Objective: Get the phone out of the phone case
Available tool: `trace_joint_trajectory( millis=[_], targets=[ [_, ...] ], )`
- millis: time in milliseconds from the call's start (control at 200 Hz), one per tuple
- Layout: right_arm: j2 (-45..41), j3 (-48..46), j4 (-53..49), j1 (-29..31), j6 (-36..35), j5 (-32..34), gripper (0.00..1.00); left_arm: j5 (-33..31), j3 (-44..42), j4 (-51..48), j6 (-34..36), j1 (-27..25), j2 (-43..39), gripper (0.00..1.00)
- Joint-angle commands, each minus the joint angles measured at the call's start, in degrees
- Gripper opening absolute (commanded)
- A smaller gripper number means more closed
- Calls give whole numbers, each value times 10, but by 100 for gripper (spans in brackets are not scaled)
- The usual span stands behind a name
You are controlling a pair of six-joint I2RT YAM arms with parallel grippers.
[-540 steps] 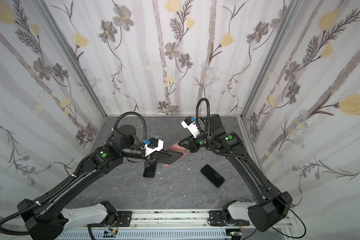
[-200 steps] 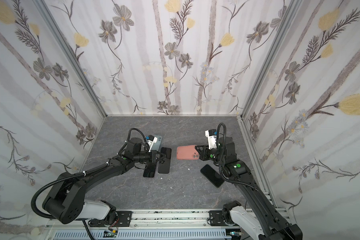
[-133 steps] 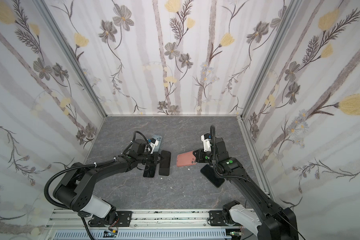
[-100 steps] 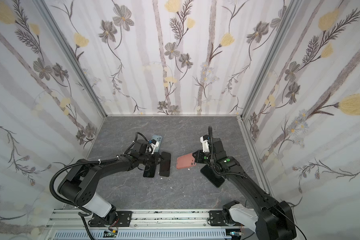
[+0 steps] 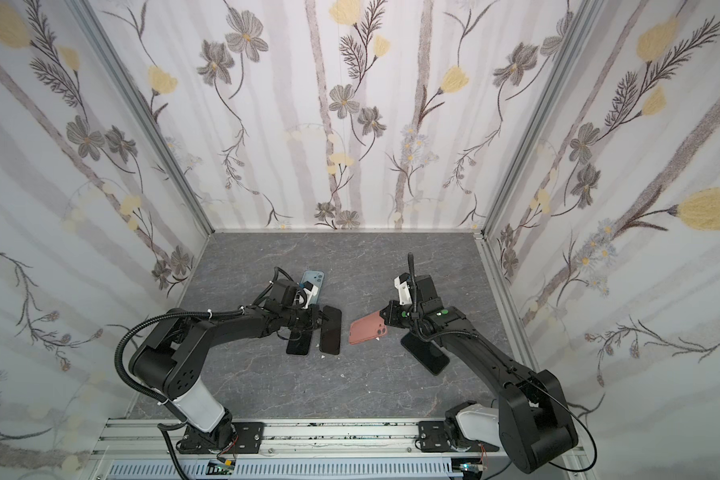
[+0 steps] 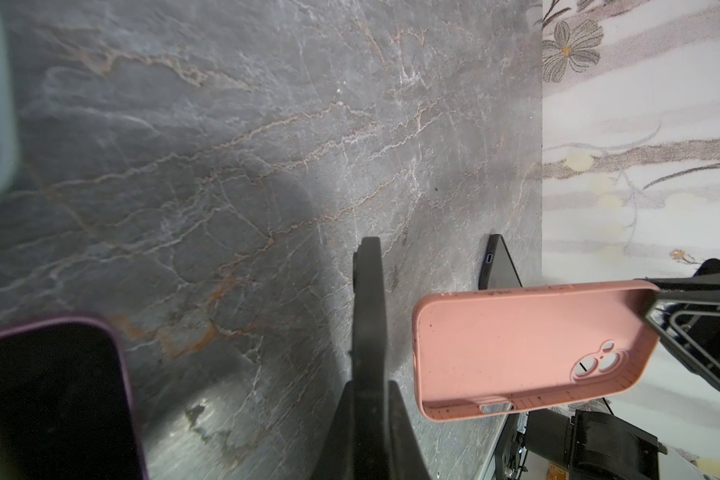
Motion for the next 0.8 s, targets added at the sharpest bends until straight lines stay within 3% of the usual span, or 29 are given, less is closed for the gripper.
trace_joint_trajectory(
  millis=[0,355,794],
  targets=[
    [12,2,45,1,3,-24,0,21,8,9,-8,1,11,0],
    [45,6,57,1,1,-31,0,23,13,9,-9,0,34,2],
    [69,13,49,-1,-20,-7,0,13,10,9,-10,0,36,27]
  ],
)
